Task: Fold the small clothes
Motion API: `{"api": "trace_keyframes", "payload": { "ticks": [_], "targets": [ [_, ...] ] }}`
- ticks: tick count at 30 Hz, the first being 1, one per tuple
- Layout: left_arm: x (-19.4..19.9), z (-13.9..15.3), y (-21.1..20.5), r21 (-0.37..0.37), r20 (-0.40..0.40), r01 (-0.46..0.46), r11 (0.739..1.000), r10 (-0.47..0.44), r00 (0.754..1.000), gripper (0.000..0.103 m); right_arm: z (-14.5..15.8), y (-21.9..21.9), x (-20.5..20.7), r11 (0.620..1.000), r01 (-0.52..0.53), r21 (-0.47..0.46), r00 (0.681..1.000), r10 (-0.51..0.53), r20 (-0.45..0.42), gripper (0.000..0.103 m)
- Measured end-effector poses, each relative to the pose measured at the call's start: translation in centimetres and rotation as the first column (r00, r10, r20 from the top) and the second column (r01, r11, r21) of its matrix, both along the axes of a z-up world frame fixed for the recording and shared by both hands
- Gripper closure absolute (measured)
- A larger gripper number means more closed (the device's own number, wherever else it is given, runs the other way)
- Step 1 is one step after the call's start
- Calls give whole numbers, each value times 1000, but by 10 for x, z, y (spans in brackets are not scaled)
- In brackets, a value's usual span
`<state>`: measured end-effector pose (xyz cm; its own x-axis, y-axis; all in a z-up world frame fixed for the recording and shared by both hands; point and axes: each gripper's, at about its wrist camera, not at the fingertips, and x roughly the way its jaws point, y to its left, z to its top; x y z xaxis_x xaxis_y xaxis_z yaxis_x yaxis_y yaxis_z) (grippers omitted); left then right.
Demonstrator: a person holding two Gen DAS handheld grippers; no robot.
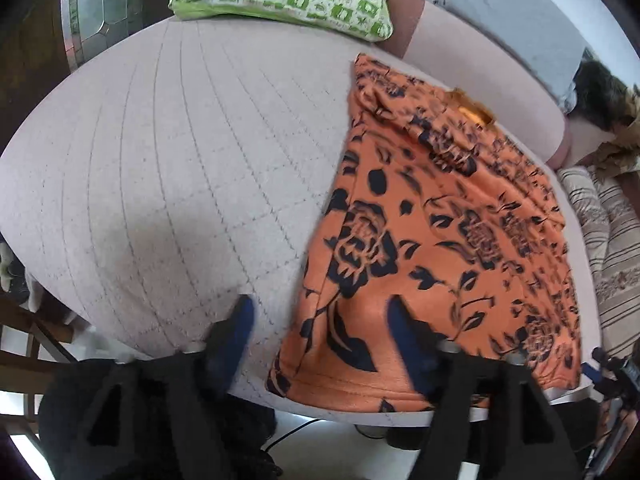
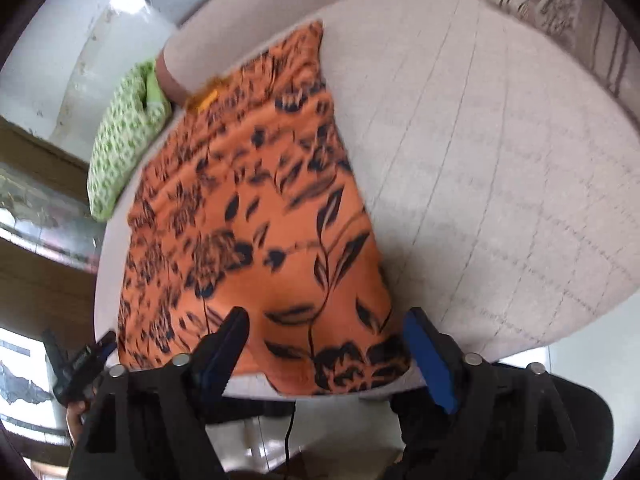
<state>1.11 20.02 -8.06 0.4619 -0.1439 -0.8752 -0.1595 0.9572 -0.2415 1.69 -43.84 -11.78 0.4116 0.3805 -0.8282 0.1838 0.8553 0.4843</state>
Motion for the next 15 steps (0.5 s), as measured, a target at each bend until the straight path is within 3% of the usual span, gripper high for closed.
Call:
{"api": "trace_keyframes", "payload": {
  "ticks": [2,3,4,5,6,7,10,11,13,14,15],
  "targets": [
    [3,-13,-3,13,-58,24,1000,-23,998,36,-13,-1,6,1000,0,30,999,2,-51,23],
    [2,-11,-6,65,-48,36,997,-32,998,66,-18,1,7,999,-4,50,997,8,-72,26],
    [1,-9,-7,55,-47,56,997,-54,997,98,-21,2,7,998,-10,54,997,14,-76,40],
    [0,-8,-6,-2,-53,65,998,-65,996,98,-20,1,5,999,-8,53,997,12,-73,87],
    [-3,-1,-3,-31,-38,47,998,-48,998,98,-20,-2,3,995,-5,99,997,13,-77,93],
    [-7,9,-4,-20,3,49,999,-49,999,98,-17,-8,-1,987,14,160,998,-3,-70,93],
    [-11,20,-8,3,62,67,998,-67,996,97,1,-16,-8,987,26,160,1000,-25,-5,93],
    [-5,10,-8,10,27,59,998,-60,998,96,2,-20,-7,983,36,181,999,-38,3,89],
    [2,-18,-12,39,-81,63,997,-60,995,92,-13,-24,-2,988,60,140,998,-56,-32,82],
    [-1,-17,-13,46,-56,53,998,-51,997,89,-22,-19,2,990,63,127,995,-54,-79,77],
    [-4,-13,-15,48,-35,55,997,-54,998,71,-32,-16,4,991,60,119,990,-43,-133,76]
  ]
}}
